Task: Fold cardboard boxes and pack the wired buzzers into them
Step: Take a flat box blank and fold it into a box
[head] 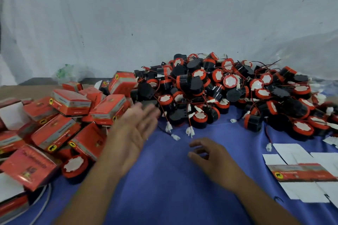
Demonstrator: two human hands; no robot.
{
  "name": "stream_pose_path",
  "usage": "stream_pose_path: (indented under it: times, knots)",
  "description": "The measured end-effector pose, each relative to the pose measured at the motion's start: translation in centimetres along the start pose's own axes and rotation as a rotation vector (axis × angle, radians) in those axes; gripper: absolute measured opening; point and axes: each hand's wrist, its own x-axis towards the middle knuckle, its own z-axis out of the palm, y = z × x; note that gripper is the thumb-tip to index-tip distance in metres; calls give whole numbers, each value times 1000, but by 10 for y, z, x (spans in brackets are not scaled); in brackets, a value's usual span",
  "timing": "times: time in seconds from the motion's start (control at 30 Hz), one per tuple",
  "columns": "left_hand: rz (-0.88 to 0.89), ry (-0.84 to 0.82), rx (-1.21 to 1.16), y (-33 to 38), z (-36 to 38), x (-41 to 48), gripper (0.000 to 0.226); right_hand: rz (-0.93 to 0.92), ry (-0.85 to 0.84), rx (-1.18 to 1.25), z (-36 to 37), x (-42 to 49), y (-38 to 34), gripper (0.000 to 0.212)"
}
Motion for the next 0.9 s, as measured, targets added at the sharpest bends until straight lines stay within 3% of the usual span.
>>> stream_pose_path:
  times: [0.13, 0.23, 0.3, 0.4, 0.5, 0.67, 0.77, 0.9]
  knots:
    - [-92, 52, 806, -60, -9, -21, 27, 54, 255, -356, -33, 4, 8, 41]
    - [-38, -94, 1200, -75, -14, -26, 24, 418, 354, -674, -77, -1, 31, 72]
    - [-6, -148, 1249, -77, -15, -27, 22, 713, 225, -706, -107, -11, 48, 88]
    - [22, -143, 1257, -77, -14, -27, 20, 782, 26, -775, -132, -15, 69, 86]
    - [20, -137, 1253, -77, -14, -27, 19, 770, 68, -774, -140, -14, 84, 84]
    - [27, -148, 1237, -76, -15, -27, 20, 886, 154, -628, -156, -23, 107, 114]
    - [19, -154, 1225, -75, -14, -28, 20, 820, 232, -657, -157, -23, 105, 99]
    - [1, -166, 1236, -75, -15, -28, 21, 736, 214, -671, -140, -18, 76, 99]
